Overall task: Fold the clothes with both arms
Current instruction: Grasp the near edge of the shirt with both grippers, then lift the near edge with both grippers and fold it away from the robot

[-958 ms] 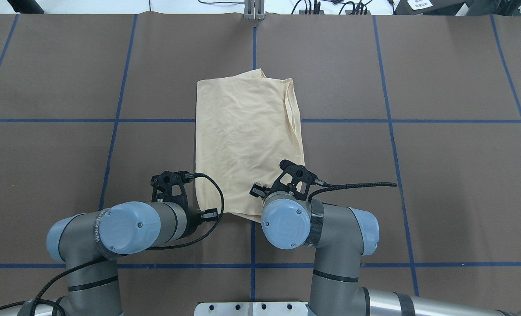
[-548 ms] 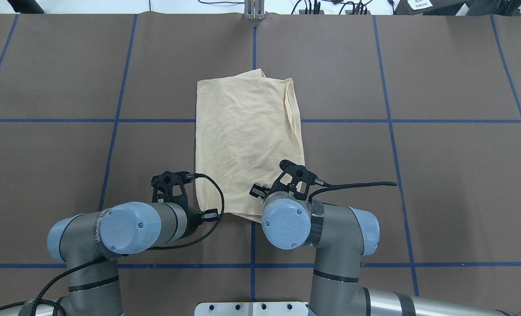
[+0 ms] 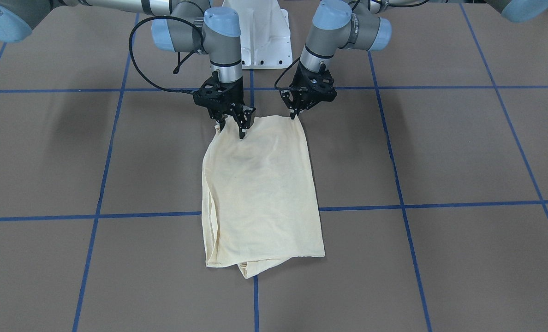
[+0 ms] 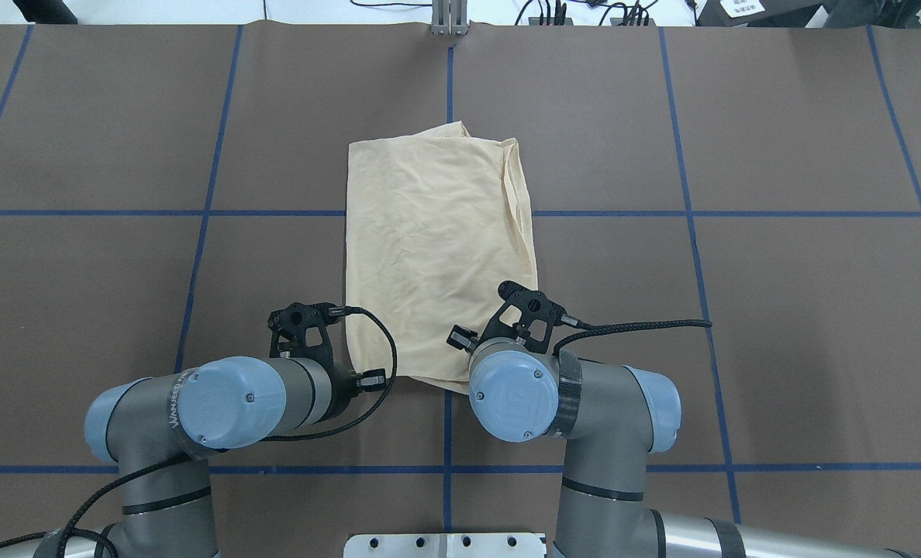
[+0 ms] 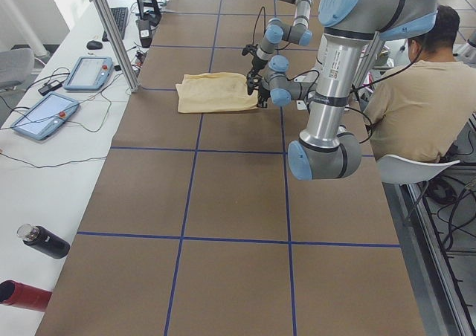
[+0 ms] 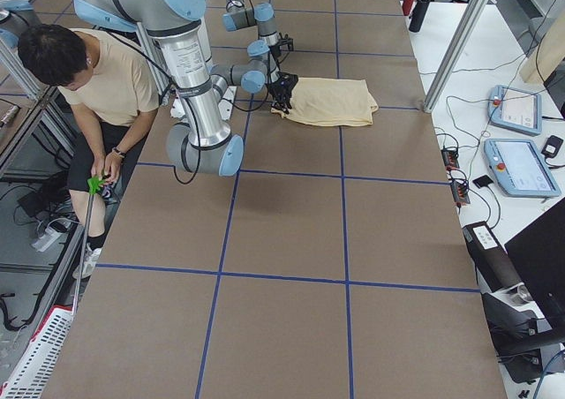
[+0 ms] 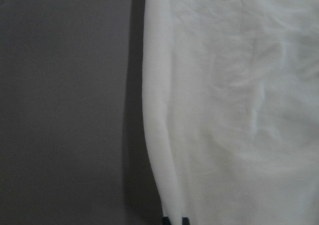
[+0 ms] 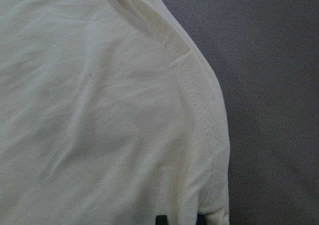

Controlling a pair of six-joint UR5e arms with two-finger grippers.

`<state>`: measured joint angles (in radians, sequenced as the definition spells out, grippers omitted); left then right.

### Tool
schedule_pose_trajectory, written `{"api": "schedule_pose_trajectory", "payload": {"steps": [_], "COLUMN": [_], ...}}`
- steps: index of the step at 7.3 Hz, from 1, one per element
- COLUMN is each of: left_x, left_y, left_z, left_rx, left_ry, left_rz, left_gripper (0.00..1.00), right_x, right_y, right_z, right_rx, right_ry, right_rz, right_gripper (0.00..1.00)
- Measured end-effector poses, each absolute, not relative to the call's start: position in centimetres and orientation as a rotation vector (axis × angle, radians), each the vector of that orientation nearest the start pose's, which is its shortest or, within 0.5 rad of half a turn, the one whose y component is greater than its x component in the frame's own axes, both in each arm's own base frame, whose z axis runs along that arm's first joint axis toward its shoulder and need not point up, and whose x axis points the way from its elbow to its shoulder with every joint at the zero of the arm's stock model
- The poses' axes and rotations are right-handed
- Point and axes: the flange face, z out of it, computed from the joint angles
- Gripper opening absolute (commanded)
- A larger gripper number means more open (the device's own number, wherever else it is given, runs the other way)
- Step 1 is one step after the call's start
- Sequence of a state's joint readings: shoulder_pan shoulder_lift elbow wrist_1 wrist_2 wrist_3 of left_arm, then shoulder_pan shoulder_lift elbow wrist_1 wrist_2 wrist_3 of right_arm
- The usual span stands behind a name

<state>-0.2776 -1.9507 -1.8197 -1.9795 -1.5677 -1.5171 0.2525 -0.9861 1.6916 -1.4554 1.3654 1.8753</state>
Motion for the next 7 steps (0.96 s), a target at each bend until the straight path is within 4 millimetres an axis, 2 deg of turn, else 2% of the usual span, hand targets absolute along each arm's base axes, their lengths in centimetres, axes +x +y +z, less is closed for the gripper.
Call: {"api": "schedule_pose_trajectory", "payload": {"steps": [3, 4, 5, 6, 7], "left_x": [54.9, 54.2, 52.9, 51.1, 49.0], "left_y": [-29.6, -29.4, -29.1, -28.6, -27.9], "left_z": [28.7, 27.6, 25.8, 23.7, 21.3], "left_rx": [0.175, 0.178, 0.182, 0.188, 0.189], "left_ry": [1.034, 1.057, 1.091, 1.128, 1.168], "left_rz": [-0.202, -0.199, -0.196, -0.194, -0.188], "left_gripper": [0.0, 0.0, 0.0, 0.0, 0.0], "right_x": [-60.8, -59.9, -58.1, -55.7, -53.0], "right_y": [-31.9, -32.2, -32.0, -30.9, -28.6], "right_z": [25.2, 24.4, 23.8, 22.7, 20.7], "right_rx": [0.179, 0.179, 0.179, 0.176, 0.164], "right_ry": [-0.845, -0.866, -0.892, -0.909, -0.914], "right_rz": [0.614, 0.618, 0.618, 0.606, 0.582], "right_gripper": [0.0, 0.0, 0.0, 0.0, 0.0]}}
